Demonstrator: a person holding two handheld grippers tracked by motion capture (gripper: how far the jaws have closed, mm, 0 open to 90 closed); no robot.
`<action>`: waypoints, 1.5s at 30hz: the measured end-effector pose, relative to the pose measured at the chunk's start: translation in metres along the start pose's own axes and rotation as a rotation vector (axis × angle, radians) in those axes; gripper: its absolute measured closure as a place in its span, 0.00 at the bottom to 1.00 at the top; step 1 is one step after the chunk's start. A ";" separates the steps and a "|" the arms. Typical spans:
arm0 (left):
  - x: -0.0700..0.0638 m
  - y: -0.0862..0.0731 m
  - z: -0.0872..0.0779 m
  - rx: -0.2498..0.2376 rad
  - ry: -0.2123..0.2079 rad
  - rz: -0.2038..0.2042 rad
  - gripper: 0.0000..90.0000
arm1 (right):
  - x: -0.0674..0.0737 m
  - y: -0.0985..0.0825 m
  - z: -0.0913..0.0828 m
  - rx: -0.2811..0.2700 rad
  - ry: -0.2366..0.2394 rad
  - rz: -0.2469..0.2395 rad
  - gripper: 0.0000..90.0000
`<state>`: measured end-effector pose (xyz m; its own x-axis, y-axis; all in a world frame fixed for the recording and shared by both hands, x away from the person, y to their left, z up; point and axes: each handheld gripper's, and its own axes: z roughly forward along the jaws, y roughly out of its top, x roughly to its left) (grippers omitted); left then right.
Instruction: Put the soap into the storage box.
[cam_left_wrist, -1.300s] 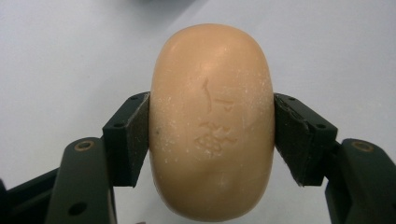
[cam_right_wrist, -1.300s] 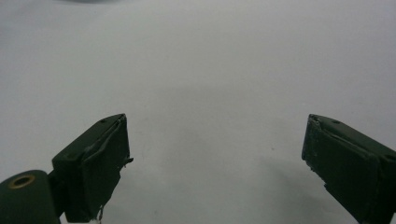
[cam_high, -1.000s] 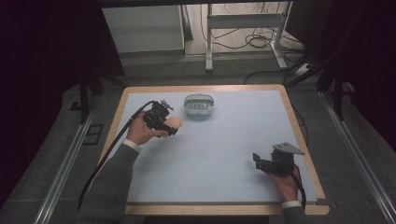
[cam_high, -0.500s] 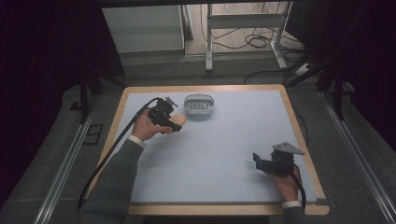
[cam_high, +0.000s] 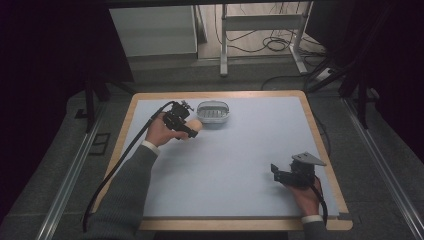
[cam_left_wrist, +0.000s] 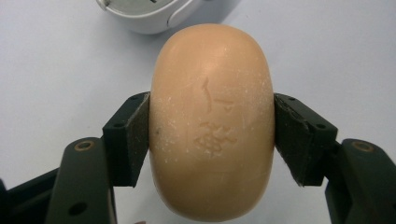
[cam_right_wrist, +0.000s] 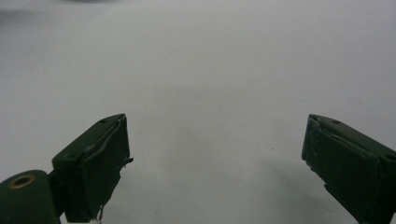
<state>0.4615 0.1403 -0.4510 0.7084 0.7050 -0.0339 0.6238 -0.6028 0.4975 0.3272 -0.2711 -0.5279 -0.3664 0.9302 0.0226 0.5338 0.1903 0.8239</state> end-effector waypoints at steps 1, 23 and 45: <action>0.000 0.001 0.000 0.001 0.000 0.001 0.37 | 0.000 0.000 0.000 0.001 0.000 0.000 0.08; 0.007 0.025 0.010 -0.022 -0.021 -0.002 0.37 | 0.000 0.000 0.000 -0.004 0.000 0.001 0.08; 0.012 0.056 0.019 -0.001 -0.016 0.036 0.37 | -0.001 0.000 -0.001 -0.007 0.009 0.013 0.08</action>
<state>0.5110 0.1081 -0.4400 0.7353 0.6771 -0.0295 0.5975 -0.6272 0.4995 0.3267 -0.2725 -0.5278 -0.3658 0.9299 0.0384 0.5330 0.1755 0.8277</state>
